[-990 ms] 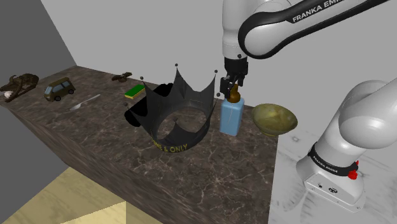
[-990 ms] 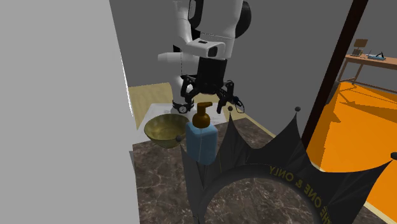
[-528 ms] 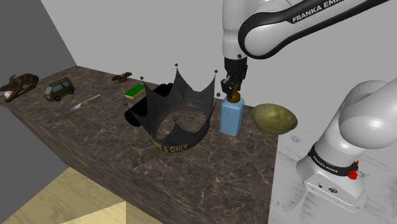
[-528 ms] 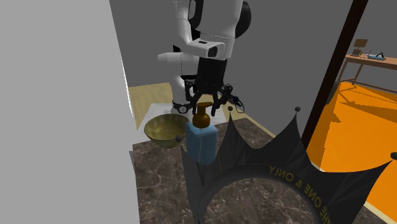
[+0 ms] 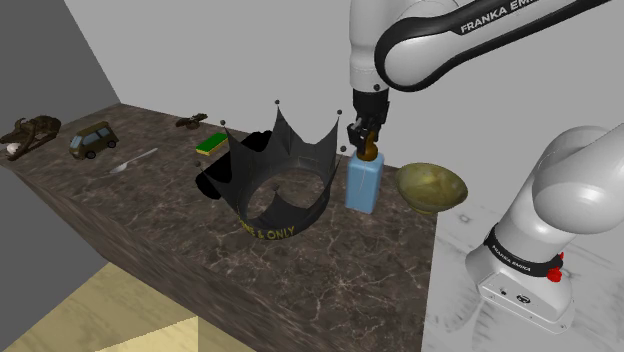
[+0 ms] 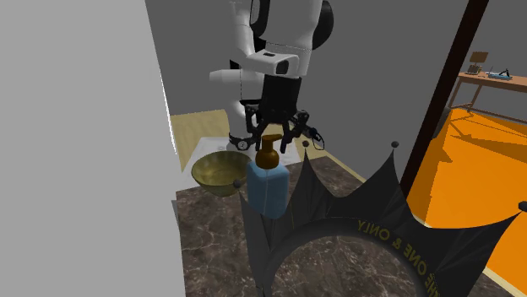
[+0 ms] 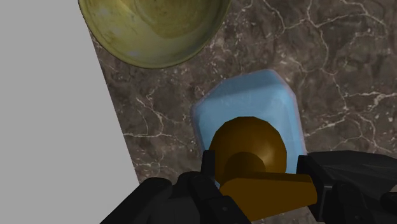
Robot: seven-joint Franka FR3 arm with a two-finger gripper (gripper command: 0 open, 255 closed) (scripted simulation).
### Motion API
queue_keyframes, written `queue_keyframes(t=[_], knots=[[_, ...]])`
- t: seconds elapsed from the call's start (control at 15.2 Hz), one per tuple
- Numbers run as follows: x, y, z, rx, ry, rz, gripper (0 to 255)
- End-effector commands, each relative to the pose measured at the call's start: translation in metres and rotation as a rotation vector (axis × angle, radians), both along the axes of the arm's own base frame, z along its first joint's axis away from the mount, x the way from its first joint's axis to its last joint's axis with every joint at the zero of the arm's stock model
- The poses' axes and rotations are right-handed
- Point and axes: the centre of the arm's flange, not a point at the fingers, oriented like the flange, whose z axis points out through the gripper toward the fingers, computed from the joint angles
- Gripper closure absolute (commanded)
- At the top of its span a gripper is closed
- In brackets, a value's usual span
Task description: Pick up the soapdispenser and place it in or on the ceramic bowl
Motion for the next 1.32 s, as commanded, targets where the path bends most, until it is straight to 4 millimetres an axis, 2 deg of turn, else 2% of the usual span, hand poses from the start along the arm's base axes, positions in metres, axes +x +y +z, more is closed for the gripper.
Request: queue_keyframes(t=[0.0,1.25], knots=[[0.0,0.0,0.008,0.0,0.0,0.0,255],[0.0,0.0,0.108,0.0,0.0,0.0,255]])
